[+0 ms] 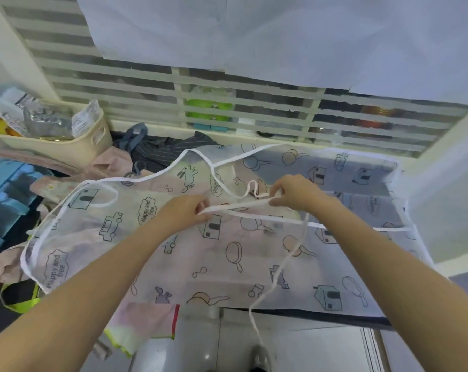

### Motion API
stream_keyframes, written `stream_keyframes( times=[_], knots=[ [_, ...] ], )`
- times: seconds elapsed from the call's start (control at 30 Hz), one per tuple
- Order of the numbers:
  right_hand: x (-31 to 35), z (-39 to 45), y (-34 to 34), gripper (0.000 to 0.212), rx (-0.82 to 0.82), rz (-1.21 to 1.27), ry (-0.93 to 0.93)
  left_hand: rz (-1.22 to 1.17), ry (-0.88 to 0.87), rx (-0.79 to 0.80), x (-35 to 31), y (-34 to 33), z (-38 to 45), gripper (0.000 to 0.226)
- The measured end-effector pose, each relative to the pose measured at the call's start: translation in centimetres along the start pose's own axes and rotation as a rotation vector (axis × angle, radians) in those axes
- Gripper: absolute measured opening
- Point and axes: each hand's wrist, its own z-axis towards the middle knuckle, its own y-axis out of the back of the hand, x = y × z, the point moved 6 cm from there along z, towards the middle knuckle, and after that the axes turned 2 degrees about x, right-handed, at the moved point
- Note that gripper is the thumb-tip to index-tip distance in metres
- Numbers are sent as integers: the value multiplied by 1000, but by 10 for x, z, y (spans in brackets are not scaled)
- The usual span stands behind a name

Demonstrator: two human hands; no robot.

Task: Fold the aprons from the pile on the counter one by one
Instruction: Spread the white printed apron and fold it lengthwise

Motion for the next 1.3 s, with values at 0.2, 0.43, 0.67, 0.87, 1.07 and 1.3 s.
stream_keyframes(
  times=[0.2, 0.43, 0.67, 0.87, 1.07, 1.3],
  knots=[
    [-60, -2, 19, 39, 166, -384, -201, -26, 25, 267, 21, -17, 14, 11],
    [-109, -2, -16, 44, 328, -557, -225, -32, 27, 360, 24, -22, 23, 11],
    [-32, 4, -59, 44, 87, -497, 111, 66, 49, 254, 3, -23, 28, 12],
    [67, -30, -122, 44, -69, -231, 459, 438, -46, -185, -20, -19, -6, 63],
    [14, -19, -148, 73, 93, -350, 109, 654, -130, 331, -10, -96, -50, 92],
    [-31, -26, -117, 52, -9, -381, -80, 565, -129, 405, -15, -81, -33, 71]
  ],
)
